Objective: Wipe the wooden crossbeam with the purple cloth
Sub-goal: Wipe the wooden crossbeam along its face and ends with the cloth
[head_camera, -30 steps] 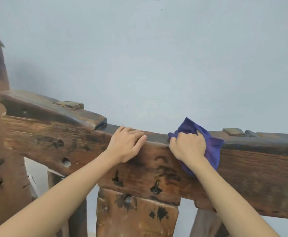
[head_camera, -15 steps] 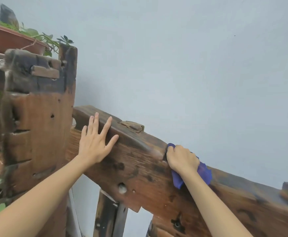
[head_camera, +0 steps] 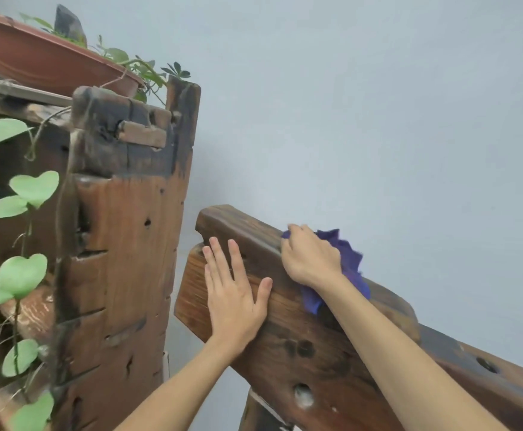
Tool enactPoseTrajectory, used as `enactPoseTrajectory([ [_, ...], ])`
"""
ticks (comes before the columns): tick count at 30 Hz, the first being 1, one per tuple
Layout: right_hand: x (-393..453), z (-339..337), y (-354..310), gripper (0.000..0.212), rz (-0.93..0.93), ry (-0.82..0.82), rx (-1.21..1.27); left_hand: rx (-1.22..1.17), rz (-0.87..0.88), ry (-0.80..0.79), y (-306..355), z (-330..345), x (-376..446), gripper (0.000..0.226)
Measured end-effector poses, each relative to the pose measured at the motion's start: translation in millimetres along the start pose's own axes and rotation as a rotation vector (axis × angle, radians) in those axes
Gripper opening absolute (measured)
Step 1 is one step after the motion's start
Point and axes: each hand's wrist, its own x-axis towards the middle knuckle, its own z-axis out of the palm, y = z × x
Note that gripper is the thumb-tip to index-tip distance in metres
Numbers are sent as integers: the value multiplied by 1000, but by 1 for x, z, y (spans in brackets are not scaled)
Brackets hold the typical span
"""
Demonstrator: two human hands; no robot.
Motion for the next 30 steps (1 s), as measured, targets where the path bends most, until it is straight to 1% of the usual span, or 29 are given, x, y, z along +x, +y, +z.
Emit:
enactPoseTrajectory([
  [4,55,11,-62,23,-164,-160,176,-32,21,39,-4,8,1,83],
  [5,65,13,-72,28,-218,-190,227,-42,26,48,-6,10,1,82],
  [6,73,15,-82,36,-274,-212,265,-50,26,55,-8,10,2,81],
  [8,78,16,-94,48,-390,-229,270,-68,36,73,-11,11,3,79],
  [12,56,15,-82,51,-565,-199,238,-111,44,79,-15,10,3,81],
  [14,28,13,-60,53,-681,-140,130,-115,45,63,-17,10,3,82],
  [16,0,18,-34,52,-818,-38,-115,-85,54,71,-21,9,7,78],
  [17,-17,20,-14,52,-846,3,-251,-80,59,73,-19,11,5,77],
  [19,-44,25,15,53,-863,92,-424,-44,63,99,-28,9,7,78],
  [20,-61,25,36,54,-836,124,-482,-45,67,104,-27,10,6,79],
  [23,-106,28,90,53,-784,198,-536,-38,87,101,-26,12,5,81],
  [25,-132,32,123,59,-751,182,-559,-23,43,79,-22,9,3,81],
  [28,-170,34,164,69,-699,146,-609,-130,-201,27,10,-4,-5,78],
  [29,-184,35,179,73,-685,129,-649,-170,-222,1,32,-9,-13,79],
  [30,-194,36,190,75,-676,107,-691,-181,-158,-23,53,-15,-23,81],
])
